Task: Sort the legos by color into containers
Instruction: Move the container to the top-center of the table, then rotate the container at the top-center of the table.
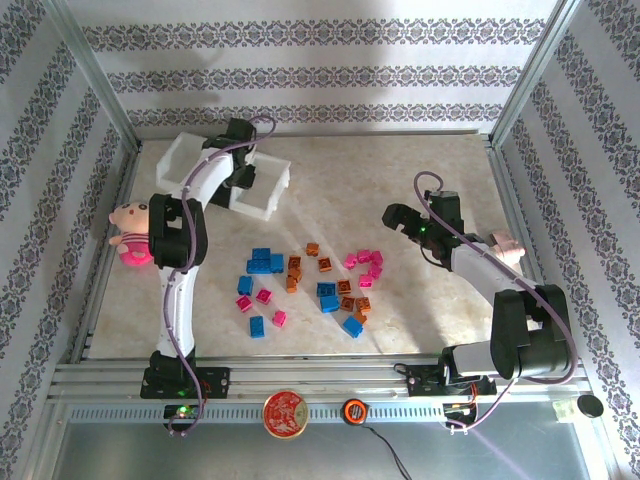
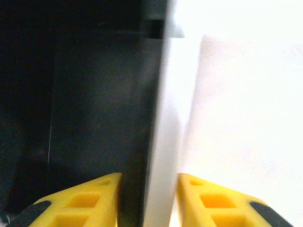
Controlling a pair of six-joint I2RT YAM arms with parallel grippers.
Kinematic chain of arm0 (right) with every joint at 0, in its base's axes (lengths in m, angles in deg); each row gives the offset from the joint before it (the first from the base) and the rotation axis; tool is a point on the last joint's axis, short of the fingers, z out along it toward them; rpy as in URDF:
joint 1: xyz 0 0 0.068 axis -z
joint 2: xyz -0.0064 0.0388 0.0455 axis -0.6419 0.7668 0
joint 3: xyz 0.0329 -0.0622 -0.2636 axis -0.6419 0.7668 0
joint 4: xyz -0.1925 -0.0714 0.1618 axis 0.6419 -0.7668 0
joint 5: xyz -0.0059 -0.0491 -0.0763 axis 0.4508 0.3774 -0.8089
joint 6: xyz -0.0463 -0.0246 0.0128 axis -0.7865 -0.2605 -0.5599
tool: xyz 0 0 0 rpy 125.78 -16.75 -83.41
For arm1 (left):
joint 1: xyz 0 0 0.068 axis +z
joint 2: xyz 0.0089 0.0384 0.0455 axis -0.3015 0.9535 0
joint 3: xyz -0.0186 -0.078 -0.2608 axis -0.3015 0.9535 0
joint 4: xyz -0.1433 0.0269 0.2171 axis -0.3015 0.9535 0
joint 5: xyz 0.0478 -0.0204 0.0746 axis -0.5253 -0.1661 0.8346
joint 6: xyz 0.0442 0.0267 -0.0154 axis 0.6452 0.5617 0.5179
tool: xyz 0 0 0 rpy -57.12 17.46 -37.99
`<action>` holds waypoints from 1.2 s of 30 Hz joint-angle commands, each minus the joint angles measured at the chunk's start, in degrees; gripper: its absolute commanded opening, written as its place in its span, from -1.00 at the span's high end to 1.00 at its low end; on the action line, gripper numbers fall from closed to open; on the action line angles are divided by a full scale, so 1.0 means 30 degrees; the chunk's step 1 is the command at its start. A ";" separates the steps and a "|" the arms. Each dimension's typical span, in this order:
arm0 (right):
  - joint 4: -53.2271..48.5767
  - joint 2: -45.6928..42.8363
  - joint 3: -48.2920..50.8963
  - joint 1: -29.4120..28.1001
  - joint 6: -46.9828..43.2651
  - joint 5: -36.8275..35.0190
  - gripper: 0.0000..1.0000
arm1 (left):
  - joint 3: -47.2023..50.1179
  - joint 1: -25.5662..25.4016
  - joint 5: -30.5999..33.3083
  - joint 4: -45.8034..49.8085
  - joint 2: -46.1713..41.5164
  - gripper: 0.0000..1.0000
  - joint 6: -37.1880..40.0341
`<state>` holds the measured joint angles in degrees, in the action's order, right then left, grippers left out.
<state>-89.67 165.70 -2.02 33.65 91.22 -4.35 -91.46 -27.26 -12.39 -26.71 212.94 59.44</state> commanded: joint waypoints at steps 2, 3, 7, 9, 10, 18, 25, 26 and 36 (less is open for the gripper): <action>-0.0201 0.0082 -0.0621 -0.0514 -0.0032 -0.0026 -0.95 | -0.0704 -0.2098 -0.2021 0.1746 -0.0321 0.55 -0.2525; -0.0091 0.0205 -0.0646 -0.0741 0.0148 -0.0010 -0.94 | -0.0525 -0.2509 -0.2727 0.1522 -0.0515 0.62 -0.3248; 0.0541 0.0796 -0.1083 -0.2033 0.0625 0.0122 -0.88 | 0.0430 -0.3915 -0.4448 0.0155 -0.1111 0.77 -0.6040; 0.1100 0.1331 -0.1587 -0.2868 0.0730 0.0327 -0.84 | 0.0667 -0.4558 -0.5278 -0.0543 -0.1056 0.88 -0.7656; 0.1275 0.1741 -0.1949 -0.3241 0.0752 0.0437 -0.81 | 0.0662 -0.4863 -0.5450 -0.0746 -0.0948 0.97 -0.8455; 0.2060 0.4655 -0.3948 -0.5230 0.2203 -0.0819 -0.63 | 0.3793 -0.6208 -0.5620 -0.5100 -0.2517 0.35 -1.1542; -0.0144 0.6818 -0.5929 -0.5038 0.2293 -0.1789 -0.44 | 0.8633 -0.6201 -0.5070 -0.9575 -0.8428 -0.47 -1.0936; -0.0284 0.7129 -0.6202 -0.4903 0.2202 -0.1654 -0.42 | 0.9381 -0.6199 -0.5142 -1.0053 -0.9372 -0.53 -1.0734; -0.2958 0.9521 -0.9689 -0.3945 -0.0589 0.0836 -0.03 | 1.8151 -0.6174 -0.3515 -1.4824 -1.8963 -0.99 -0.9457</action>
<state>-94.05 193.42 -27.94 21.12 93.30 -4.57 -42.17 -45.69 -25.92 -65.31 159.96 28.82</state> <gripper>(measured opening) 0.527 0.996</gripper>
